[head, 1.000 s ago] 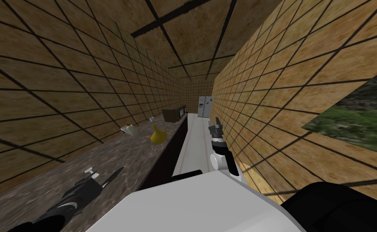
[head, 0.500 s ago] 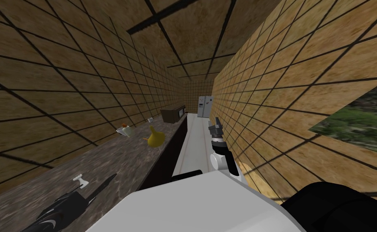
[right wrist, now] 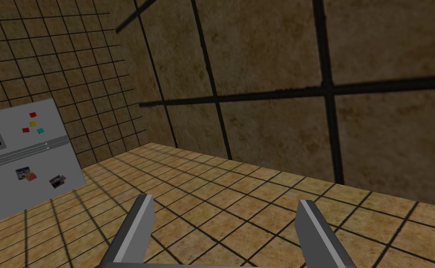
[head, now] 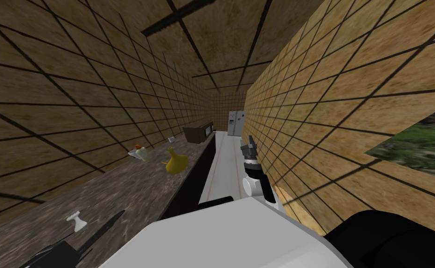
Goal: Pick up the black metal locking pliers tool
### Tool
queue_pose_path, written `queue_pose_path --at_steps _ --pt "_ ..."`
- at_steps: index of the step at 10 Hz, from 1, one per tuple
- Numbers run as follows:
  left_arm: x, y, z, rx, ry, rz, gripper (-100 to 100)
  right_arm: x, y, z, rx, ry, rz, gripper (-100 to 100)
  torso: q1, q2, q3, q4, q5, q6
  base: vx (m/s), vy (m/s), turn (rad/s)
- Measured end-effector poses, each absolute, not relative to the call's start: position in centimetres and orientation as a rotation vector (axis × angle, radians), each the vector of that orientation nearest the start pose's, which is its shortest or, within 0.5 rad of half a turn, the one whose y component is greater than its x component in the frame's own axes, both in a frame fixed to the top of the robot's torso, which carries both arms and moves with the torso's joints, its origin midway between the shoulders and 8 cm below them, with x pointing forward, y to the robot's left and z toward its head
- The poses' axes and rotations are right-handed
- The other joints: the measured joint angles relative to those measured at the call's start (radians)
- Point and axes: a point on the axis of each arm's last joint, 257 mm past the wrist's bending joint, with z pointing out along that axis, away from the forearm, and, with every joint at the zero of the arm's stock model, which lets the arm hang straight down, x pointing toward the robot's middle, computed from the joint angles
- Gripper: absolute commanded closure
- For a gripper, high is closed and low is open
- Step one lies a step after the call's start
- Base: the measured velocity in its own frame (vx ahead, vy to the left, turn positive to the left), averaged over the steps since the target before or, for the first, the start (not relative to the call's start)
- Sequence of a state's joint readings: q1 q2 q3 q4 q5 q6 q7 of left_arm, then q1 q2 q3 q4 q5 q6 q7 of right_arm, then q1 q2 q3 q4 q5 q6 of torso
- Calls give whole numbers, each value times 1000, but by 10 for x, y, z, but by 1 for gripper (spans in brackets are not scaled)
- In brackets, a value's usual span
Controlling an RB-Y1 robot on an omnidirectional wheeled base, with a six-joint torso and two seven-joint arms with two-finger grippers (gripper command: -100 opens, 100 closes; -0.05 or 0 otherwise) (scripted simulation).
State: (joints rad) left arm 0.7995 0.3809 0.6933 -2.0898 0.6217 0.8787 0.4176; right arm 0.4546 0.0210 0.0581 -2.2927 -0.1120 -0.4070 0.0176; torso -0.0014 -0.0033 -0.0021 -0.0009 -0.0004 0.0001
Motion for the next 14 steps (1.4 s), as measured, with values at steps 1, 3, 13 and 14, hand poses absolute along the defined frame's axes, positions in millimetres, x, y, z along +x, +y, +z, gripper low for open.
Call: queue_pose_path --at_steps 1,3,13,14 --pt "145 604 -297 -2320 734 -447 -100 361 -270 27 773 565 1428 0 0 0 0 0 0 0 58 -16 -17" --pt "130 611 -302 -2370 705 -408 -100 361 -270 27 773 565 1428 0 0 0 0 0 0 0 55 -16 -10" --pt "56 631 -301 -2587 541 -204 -100 361 -270 27 773 565 1428 0 0 0 0 0 0 0 57 -20 -12" --pt "50 633 -300 -2603 527 -187 -100 361 -270 27 773 565 1428 0 0 1 0 0 0 0 22 -6 0"
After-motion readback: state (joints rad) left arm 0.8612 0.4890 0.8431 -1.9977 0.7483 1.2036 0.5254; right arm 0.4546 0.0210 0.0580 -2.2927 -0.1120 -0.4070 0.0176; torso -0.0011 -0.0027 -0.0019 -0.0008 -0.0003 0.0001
